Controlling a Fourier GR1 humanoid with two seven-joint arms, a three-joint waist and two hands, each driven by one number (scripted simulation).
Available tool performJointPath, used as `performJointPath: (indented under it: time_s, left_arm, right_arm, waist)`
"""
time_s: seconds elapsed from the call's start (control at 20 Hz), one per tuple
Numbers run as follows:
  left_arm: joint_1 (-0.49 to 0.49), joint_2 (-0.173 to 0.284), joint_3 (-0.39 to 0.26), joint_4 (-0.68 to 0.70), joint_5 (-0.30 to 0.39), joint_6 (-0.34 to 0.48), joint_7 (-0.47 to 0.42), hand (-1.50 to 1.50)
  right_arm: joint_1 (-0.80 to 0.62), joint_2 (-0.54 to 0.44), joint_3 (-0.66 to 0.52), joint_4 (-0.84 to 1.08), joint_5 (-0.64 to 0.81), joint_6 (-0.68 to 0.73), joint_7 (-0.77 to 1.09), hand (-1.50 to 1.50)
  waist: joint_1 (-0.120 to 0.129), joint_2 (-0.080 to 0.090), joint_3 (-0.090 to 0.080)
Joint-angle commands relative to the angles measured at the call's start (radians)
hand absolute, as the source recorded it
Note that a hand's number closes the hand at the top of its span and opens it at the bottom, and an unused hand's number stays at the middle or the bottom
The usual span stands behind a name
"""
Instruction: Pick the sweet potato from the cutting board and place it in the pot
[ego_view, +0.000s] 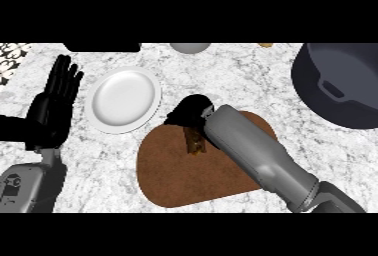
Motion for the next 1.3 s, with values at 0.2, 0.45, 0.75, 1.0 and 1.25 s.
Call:
performJointPath:
  time_s: [0.2, 0.45, 0.75, 1.0, 1.25]
  left_arm:
    - [-0.022, 0.016, 0.033, 0.019, 0.006, -0.030, 0.029, 0.00]
    - [-0.014, -0.034, 0.002, 0.038, -0.035, -0.005, -0.024, 0.00]
    - [0.000, -0.045, 0.004, 0.019, -0.027, -0.014, -0.028, 0.00]
    - [-0.029, -0.020, 0.031, 0.013, -0.022, -0.021, 0.007, 0.00]
    - [0.019, -0.007, 0.062, 0.013, -0.015, -0.041, -0.013, 0.00]
  right_arm:
    - [0.065, 0.036, 0.035, 0.106, 0.033, -0.116, -0.022, -1.50]
    - [0.081, 0.037, 0.086, 0.126, 0.042, -0.121, -0.145, 1.50]
    - [0.129, 0.036, 0.128, 0.100, 0.070, -0.232, -0.217, 1.50]
    - [0.099, 0.036, 0.134, 0.069, 0.061, -0.201, -0.185, 1.50]
    - [0.141, 0.029, 0.098, -0.116, 0.134, -0.239, -0.101, 1.50]
  waist:
    - [0.016, 0.004, 0.000]
    - [0.018, 0.005, 0.000]
    - [0.014, 0.002, 0.000]
    - [0.013, 0.002, 0.000]
    - [-0.012, -0.005, 0.000]
